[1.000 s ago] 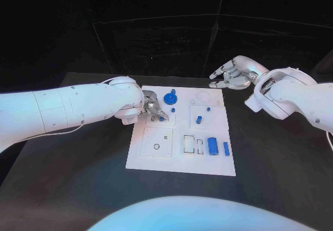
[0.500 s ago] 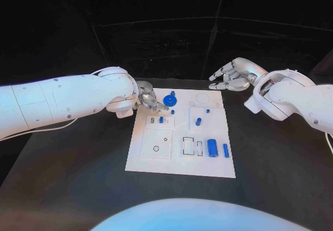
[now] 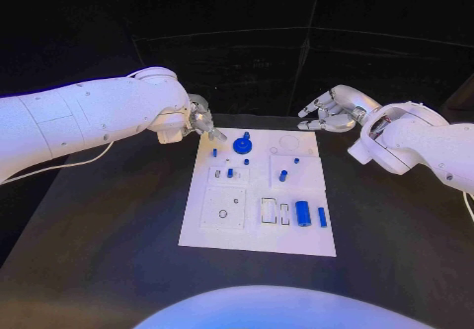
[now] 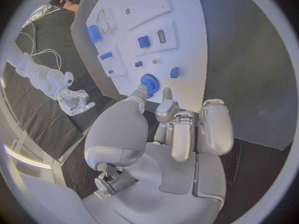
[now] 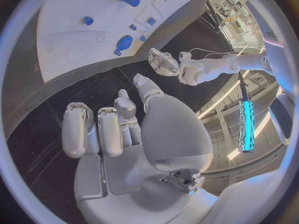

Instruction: Assemble the parts on the task board

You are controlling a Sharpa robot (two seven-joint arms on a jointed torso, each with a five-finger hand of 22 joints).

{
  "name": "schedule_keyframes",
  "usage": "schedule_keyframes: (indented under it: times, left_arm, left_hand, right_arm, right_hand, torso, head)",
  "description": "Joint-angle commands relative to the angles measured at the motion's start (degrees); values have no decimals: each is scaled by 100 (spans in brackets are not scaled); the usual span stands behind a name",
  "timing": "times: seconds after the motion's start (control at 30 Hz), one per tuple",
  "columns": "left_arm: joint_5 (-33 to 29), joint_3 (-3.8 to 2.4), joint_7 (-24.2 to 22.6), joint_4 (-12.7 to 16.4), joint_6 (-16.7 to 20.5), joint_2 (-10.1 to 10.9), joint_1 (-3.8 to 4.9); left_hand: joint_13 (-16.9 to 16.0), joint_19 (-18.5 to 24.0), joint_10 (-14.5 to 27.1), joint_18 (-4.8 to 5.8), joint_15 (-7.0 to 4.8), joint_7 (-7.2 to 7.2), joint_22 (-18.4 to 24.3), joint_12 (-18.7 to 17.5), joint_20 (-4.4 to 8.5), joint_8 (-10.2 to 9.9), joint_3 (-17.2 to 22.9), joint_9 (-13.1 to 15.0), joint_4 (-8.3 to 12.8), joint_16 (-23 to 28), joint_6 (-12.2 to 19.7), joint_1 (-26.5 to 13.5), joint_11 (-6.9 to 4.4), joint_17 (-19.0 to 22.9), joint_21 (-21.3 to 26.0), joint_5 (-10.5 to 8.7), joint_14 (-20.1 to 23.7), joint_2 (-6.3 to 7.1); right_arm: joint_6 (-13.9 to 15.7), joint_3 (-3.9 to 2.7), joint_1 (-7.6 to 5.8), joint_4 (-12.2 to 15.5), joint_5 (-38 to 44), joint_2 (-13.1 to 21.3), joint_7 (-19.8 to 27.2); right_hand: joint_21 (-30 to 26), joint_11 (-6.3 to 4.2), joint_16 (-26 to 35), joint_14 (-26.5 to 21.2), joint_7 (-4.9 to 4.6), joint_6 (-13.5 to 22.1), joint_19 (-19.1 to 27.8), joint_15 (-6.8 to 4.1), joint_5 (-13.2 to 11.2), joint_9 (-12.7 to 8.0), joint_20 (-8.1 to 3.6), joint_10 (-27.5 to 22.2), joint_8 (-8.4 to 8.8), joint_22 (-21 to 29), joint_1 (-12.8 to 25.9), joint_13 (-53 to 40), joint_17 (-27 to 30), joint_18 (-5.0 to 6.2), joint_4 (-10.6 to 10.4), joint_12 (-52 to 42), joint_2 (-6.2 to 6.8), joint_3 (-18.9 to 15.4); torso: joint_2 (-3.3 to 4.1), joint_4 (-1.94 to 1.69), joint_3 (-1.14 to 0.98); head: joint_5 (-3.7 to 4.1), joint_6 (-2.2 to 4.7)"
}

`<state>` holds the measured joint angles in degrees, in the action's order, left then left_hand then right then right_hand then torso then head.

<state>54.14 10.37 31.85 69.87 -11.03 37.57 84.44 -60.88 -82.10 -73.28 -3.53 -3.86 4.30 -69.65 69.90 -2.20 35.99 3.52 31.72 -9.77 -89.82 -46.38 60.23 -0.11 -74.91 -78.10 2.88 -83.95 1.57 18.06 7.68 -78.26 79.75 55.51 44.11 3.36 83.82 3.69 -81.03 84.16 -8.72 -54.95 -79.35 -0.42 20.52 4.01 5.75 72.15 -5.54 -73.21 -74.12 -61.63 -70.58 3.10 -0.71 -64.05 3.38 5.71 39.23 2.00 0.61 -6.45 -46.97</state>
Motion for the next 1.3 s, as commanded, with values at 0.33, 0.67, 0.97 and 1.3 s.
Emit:
schedule_keyframes:
  times: [0.33,0.67,0.97,1.3]
  left_arm:
    - [230,7,-124,-1108,-552,-543,-157]
    - [301,6,-193,-1485,-570,-757,-272]
    - [309,5,-200,-1551,-776,-829,-305]
    - [310,5,-187,-1505,-904,-851,-331]
  left_hand:
    - [-148,-84,-128,-36,-13,-54,-172,156,-8,-29,-456,-152,-310,-18,-334,-189,-30,-1509,-76,-23,-605,-57]
    - [-233,-132,-203,-15,-60,-113,-279,224,38,-4,-670,-186,-414,-18,-485,-123,-81,-1509,-140,-23,-605,-85]
    - [-256,-152,-229,-4,-79,-137,-331,243,61,5,-748,-212,-389,-18,-561,75,-107,-1509,-169,-21,-605,-168]
    - [-258,-158,-234,0,-84,-143,-352,244,66,-7,-760,-235,-352,-18,-584,207,-109,-1509,-180,-19,-605,-244]
  right_arm:
    - [3,-3,-11,24,-24,-3,51]
    - [-5,-3,-10,22,-24,-25,55]
    - [-14,-3,-10,15,-24,-43,57]
    - [-17,-3,-10,12,-24,-51,57]
  right_hand:
    - [-38,-18,30,204,11,-40,45,-31,6,-8,-6,-43,-35,5,69,6,7,57,-12,18,-2,-33]
    - [-38,-18,30,204,11,-40,45,-31,6,-8,-6,-43,-35,5,69,6,7,57,-12,18,-2,-33]
    - [-38,-18,29,205,12,-39,44,-32,11,-8,-6,-41,-35,4,68,7,2,56,-12,19,-5,-31]
    - [-38,-18,26,207,12,-38,42,-33,20,-9,-7,-39,-34,2,68,8,-5,56,-14,21,-11,-28]
  torso:
    - [8,2,6]
    - [3,1,2]
    - [-9,-7,-4]
    - [-8,-3,-3]
  head:
    - [-33,-7]
    - [-60,-37]
    - [-56,-66]
    - [-63,-71]
